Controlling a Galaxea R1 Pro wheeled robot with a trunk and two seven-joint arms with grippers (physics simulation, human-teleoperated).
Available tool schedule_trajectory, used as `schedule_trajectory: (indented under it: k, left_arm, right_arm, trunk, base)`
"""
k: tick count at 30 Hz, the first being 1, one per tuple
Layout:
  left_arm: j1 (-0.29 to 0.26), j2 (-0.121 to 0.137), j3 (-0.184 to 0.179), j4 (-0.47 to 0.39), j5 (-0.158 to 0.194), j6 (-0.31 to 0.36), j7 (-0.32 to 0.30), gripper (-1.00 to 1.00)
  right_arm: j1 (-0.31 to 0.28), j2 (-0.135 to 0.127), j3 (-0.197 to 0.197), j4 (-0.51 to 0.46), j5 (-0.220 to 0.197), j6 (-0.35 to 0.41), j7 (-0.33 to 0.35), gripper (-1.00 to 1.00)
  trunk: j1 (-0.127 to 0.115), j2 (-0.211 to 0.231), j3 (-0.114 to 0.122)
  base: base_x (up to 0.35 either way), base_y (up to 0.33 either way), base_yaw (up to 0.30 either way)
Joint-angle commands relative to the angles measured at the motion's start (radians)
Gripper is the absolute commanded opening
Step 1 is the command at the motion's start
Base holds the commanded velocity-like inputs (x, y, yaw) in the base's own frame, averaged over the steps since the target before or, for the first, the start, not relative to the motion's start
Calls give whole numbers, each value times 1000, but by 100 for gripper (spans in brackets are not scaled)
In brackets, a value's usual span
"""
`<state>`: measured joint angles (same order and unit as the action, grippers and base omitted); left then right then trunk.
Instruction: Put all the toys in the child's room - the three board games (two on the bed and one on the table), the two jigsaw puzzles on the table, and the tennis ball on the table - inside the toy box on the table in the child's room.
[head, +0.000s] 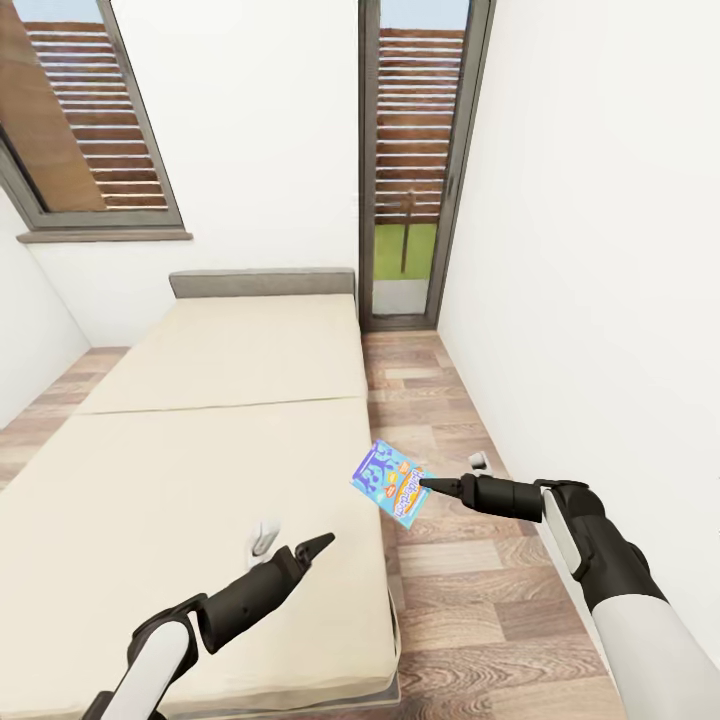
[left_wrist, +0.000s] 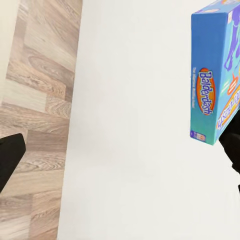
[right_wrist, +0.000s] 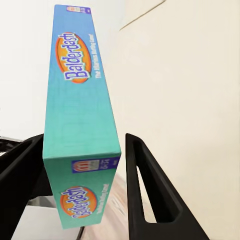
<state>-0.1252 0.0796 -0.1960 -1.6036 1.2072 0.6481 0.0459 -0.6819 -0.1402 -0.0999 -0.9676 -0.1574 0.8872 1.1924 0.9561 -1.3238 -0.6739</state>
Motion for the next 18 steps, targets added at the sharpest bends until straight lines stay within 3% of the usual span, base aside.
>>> schedule_trajectory:
  k: [1, 8, 18]
  left_arm:
    - [1, 0, -7, 0, 2, 0, 5, 100]
    - [5, -1, -38, 0, -12, -20, 4, 100]
    - [7, -1, -48, -1, -16, -28, 3, 100]
  right_arm:
    - [-1, 0, 0, 0, -1, 4, 2, -100]
    - [-1, 0, 1, 0, -1, 4, 4, -100]
    - [3, 0, 2, -26, -1, 31, 4, -100]
  trunk:
    - [-4, 7, 2]
    - [-31, 56, 24]
    - [-69, 126, 60]
  base:
    - [0, 0, 0]
    - [0, 0, 0]
    - [0, 0, -7]
